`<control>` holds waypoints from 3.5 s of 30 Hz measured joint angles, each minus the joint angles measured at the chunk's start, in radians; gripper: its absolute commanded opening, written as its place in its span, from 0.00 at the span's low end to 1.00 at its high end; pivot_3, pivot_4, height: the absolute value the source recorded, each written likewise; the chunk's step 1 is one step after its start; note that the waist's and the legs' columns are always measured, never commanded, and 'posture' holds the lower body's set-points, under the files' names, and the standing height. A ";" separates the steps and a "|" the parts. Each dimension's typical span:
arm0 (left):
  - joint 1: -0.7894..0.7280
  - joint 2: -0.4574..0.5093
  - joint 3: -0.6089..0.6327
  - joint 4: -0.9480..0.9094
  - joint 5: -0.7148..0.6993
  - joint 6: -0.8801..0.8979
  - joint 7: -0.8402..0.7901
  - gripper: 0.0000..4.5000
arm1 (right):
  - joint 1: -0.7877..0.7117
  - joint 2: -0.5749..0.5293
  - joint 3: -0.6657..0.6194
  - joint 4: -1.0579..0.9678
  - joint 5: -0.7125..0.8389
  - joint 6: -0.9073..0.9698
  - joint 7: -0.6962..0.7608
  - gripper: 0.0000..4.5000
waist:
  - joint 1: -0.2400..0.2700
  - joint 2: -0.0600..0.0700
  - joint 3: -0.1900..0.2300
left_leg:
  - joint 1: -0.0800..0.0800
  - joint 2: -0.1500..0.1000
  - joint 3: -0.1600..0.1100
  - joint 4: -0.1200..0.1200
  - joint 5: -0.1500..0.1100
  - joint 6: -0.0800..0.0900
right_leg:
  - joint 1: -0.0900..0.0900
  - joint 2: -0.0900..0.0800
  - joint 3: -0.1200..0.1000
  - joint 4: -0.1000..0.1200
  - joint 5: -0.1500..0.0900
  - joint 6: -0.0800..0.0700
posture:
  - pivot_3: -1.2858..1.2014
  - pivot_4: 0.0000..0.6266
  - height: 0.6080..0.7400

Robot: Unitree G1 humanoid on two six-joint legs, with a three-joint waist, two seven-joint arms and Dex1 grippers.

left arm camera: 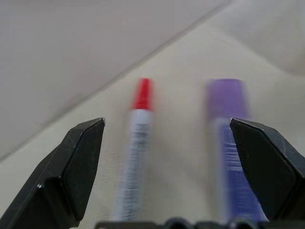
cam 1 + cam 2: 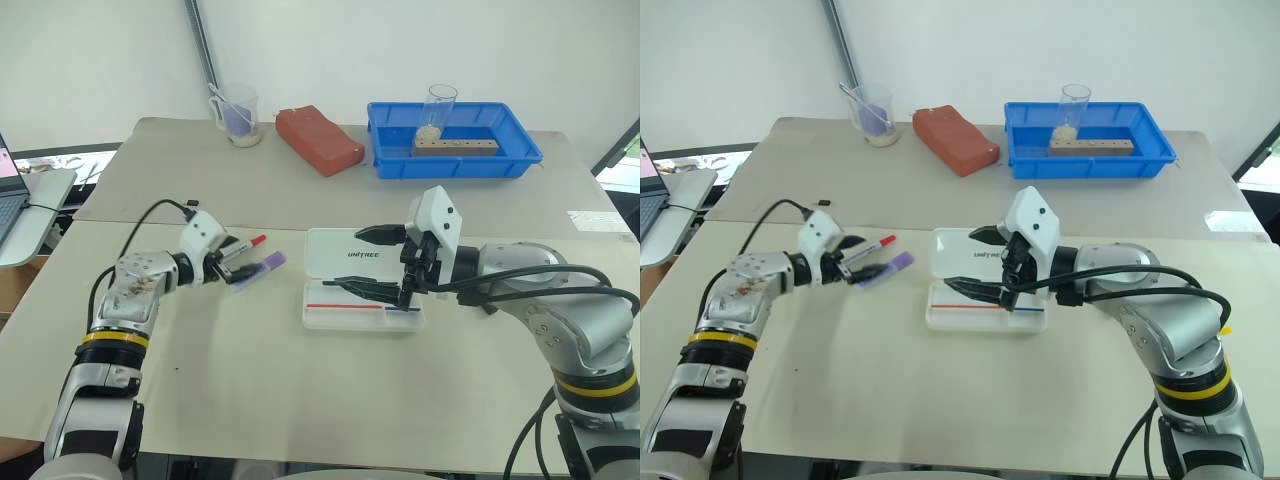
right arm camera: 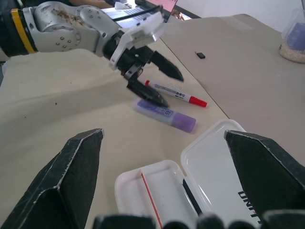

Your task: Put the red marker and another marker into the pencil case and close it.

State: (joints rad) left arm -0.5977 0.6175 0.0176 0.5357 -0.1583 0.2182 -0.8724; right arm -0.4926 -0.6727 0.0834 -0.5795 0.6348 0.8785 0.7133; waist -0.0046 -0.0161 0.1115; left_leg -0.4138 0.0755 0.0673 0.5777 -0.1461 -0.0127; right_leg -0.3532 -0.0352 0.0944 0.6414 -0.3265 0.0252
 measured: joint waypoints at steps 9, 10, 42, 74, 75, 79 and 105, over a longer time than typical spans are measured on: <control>-0.065 -0.027 0.003 0.270 0.034 -0.067 -0.004 0.80 | -0.009 -0.005 -0.002 0.000 0.009 0.002 0.000 1.00 | 0.005 0.000 0.000 | 0.000 0.000 0.000 0.000 0.000 0.000 | 0.000 0.000 -0.001 0.000 0.000 0.000 | 0.52 0.24 1.00; -0.075 -0.027 0.003 0.291 0.036 -0.072 -0.011 0.71 | -0.014 -0.005 -0.002 0.000 0.012 0.002 0.000 1.00 | 0.005 0.000 0.000 | 0.000 0.000 0.000 0.000 0.000 0.000 | 0.000 0.000 -0.001 0.000 0.000 0.000 | 0.52 0.24 1.00; -0.008 -0.056 -0.319 -0.628 -0.137 0.201 -0.267 0.04 | 0.400 -0.260 -0.327 -0.072 0.035 -0.010 0.071 1.00 | -0.002 0.000 -0.001 | 0.000 -0.005 -0.006 0.002 0.000 0.000 | 0.003 -0.001 0.002 -0.002 -0.001 0.001 | 0.52 0.24 1.00; -0.031 -0.073 -0.063 -0.503 -0.119 0.179 -0.132 0.99 | 0.179 -0.143 -0.154 -0.105 0.065 -0.017 -0.010 1.00 | -0.016 0.001 -0.001 | 0.000 -0.007 -0.013 0.001 0.000 0.001 | 0.002 0.003 0.004 0.000 -0.001 0.002 | 0.52 0.24 1.00; -0.014 -0.051 -0.037 -0.478 -0.114 0.179 -0.108 0.99 | 0.142 -0.121 -0.136 -0.103 0.080 -0.014 -0.011 1.00 | -0.017 0.002 -0.001 | 0.000 -0.006 -0.015 0.001 0.000 0.000 | 0.002 0.004 0.004 0.000 -0.001 0.002 | 0.52 0.24 1.00; 0.108 0.006 0.025 -0.374 -0.078 0.161 -0.043 0.99 | 0.032 -0.055 -0.062 -0.077 0.117 0.008 -0.005 1.00 | -0.010 0.003 -0.002 | -0.001 -0.006 -0.015 0.000 0.000 0.000 | 0.002 0.005 0.003 0.000 -0.001 0.002 | 0.52 0.24 1.00; 0.162 -0.019 -0.026 -0.239 -0.026 0.054 -0.079 0.22 | 0.099 -0.090 -0.049 -0.064 0.075 0.015 0.006 1.00 | 0.011 -0.001 -0.002 | -0.002 -0.007 -0.013 0.001 0.000 0.001 | 0.002 0.000 0.001 0.001 -0.002 -0.001 | 0.52 0.24 1.00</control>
State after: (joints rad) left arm -0.4359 0.5980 -0.0081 0.2965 -0.1839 0.2719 -0.9512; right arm -0.3933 -0.7631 0.0345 -0.6434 0.7098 0.8936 0.7191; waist 0.0068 -0.0171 0.1096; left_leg -0.4162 0.0685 0.0539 0.5786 -0.1458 -0.0120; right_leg -0.3515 -0.0350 0.0953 0.6423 -0.3282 0.0243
